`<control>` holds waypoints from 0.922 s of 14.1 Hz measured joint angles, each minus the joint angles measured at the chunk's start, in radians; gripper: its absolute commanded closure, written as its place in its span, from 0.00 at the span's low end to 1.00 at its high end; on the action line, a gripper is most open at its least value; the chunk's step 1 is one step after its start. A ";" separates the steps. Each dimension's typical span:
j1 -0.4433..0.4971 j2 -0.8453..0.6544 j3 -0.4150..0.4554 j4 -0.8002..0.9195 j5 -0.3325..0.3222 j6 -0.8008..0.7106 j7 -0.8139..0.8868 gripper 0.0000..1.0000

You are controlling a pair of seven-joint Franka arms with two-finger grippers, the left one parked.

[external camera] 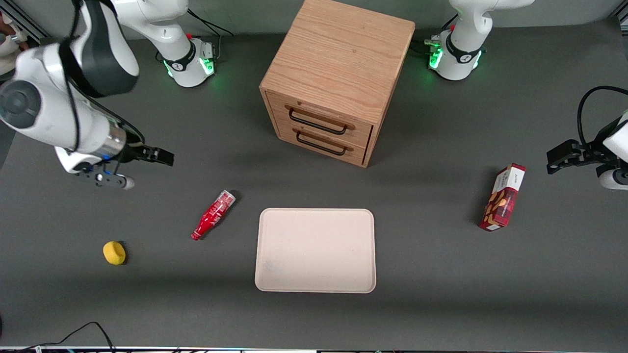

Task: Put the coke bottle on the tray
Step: 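Move the open right gripper down over the red Coca-Cola bottle, then close the right gripper around the bottle's body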

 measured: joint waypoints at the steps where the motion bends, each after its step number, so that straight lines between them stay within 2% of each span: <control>1: 0.000 0.017 0.003 -0.023 0.000 0.046 0.033 0.00; 7: 0.000 0.165 0.020 -0.108 -0.005 0.339 0.184 0.00; 11: 0.003 0.275 0.035 -0.113 -0.092 0.484 0.327 0.00; 13: 0.006 0.322 0.040 -0.111 -0.113 0.541 0.384 0.00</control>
